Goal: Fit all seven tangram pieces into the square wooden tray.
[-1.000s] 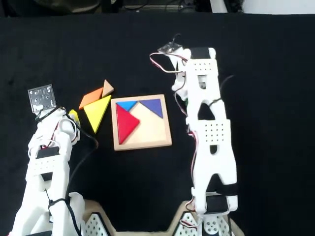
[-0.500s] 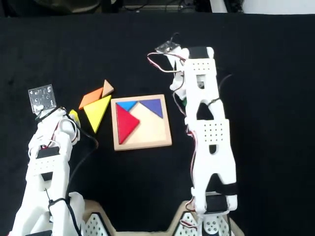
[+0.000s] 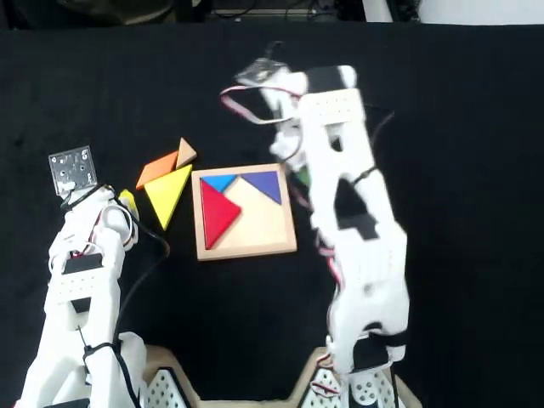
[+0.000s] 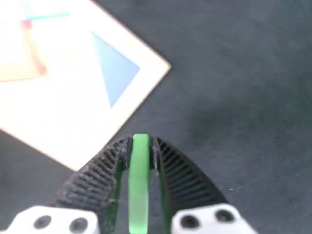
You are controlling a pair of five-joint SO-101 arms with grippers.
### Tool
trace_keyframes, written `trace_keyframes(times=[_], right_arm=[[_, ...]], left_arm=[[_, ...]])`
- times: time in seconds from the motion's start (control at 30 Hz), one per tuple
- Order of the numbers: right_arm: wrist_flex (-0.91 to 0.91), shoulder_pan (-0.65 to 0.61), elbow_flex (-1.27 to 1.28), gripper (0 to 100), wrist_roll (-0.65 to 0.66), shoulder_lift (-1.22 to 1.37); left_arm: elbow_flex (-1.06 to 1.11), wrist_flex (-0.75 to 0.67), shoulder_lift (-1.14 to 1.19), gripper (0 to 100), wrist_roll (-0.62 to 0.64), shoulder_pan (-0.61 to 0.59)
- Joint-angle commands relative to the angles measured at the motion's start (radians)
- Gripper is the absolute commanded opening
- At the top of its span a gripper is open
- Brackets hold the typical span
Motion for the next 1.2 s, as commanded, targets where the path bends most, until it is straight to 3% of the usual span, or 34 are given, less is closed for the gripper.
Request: trace_keyframes(times=[0.0, 0.2, 0.77, 1.17], right_arm=[[-0.006, -0.149, 0.081, 1.1, -0.011, -0.159], [-0.110, -0.262, 0.074, 1.1, -0.072, -0.051], [0.029, -0.267, -0.470, 1.1, -0.118, 0.415], [0.038, -0.269, -0.515, 1.7, -0.124, 0.463]], left_arm=[[-0.008, -0.021, -0.006, 15, 0.002, -0.004], [-0.008, -0.021, -0.005, 15, 0.002, -0.007], [-0.008, -0.015, -0.009, 15, 0.002, -0.007], [-0.008, -0.015, -0.009, 15, 0.002, -0.007]])
